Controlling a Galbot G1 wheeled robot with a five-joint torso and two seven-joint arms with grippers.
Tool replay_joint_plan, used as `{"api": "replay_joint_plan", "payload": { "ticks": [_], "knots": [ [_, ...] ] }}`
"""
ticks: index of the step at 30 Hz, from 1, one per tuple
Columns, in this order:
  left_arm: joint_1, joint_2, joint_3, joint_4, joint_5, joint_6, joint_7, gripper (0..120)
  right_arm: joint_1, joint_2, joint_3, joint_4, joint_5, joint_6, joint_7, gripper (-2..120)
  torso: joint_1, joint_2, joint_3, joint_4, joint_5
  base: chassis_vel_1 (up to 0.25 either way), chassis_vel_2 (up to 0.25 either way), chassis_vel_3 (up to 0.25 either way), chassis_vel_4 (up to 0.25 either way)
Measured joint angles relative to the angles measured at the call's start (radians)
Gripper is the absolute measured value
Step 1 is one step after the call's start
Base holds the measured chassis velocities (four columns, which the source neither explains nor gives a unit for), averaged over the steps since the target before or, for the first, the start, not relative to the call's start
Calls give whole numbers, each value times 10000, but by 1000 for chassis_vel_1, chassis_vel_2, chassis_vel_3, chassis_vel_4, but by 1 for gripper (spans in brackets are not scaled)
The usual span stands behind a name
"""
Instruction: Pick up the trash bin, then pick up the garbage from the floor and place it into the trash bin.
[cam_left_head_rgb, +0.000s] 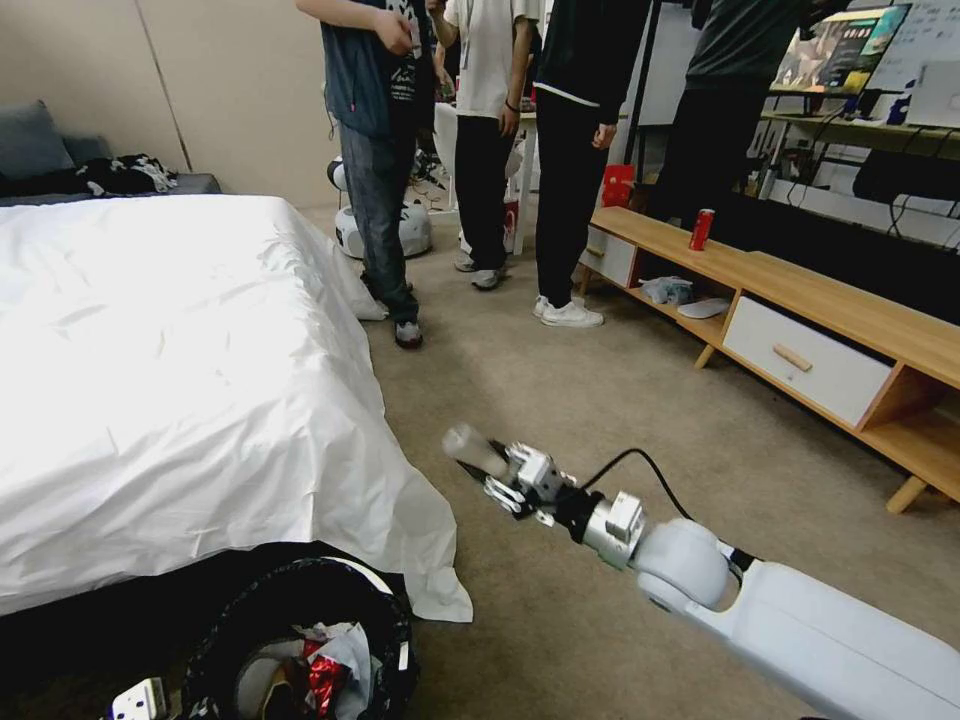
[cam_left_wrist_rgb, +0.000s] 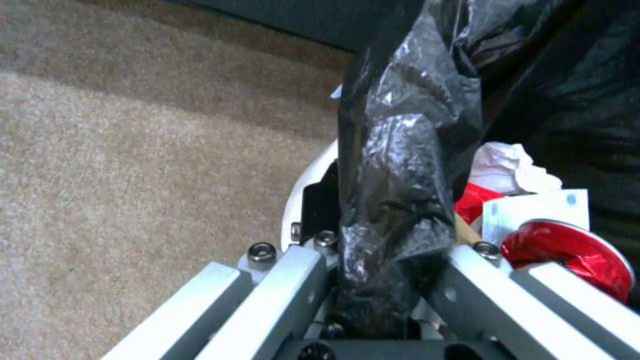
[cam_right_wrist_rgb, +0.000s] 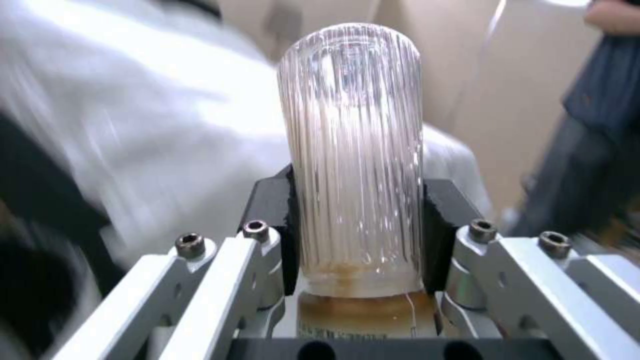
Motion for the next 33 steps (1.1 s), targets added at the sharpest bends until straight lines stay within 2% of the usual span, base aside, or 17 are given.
{"api": "replay_joint_plan", "payload": {
  "ticks": [5,7,13,19,25,27,33],
  "knots": [
    [0,-15,14,-58,10,31,-11,0,269,351,-244,546,853,129,-123,32,0,-1,1,0,1,0,0,0,0],
    [-12,-52,30,-111,24,79,-23,0,760,806,-887,886,1577,234,-179,32,0,0,0,-1,0,0,0,0,0],
    [-30,-68,37,-151,29,93,-29,0,1520,1351,-1832,613,1809,422,-140,32,0,-1,0,0,1,0,0,0,0],
    [-77,-64,33,-168,15,98,-43,0,2502,2316,-3433,-128,2063,662,-17,32,0,-1,0,0,-1,0,0,0,0],
    [-91,-42,8,-171,-23,98,-44,0,2701,2821,-4024,-319,2195,682,-7,32,0,-1,1,0,-1,0,0,0,0],
    [-97,-17,-31,-172,-62,99,-44,0,2769,3320,-4422,-467,2270,681,24,32,0,-1,1,1,0,0,0,0,0],
    [-165,38,-89,-198,-243,99,-127,0,2770,3776,-4990,-659,2364,645,173,32,0,-1,0,0,0,0,0,0,0]
  ]
}}
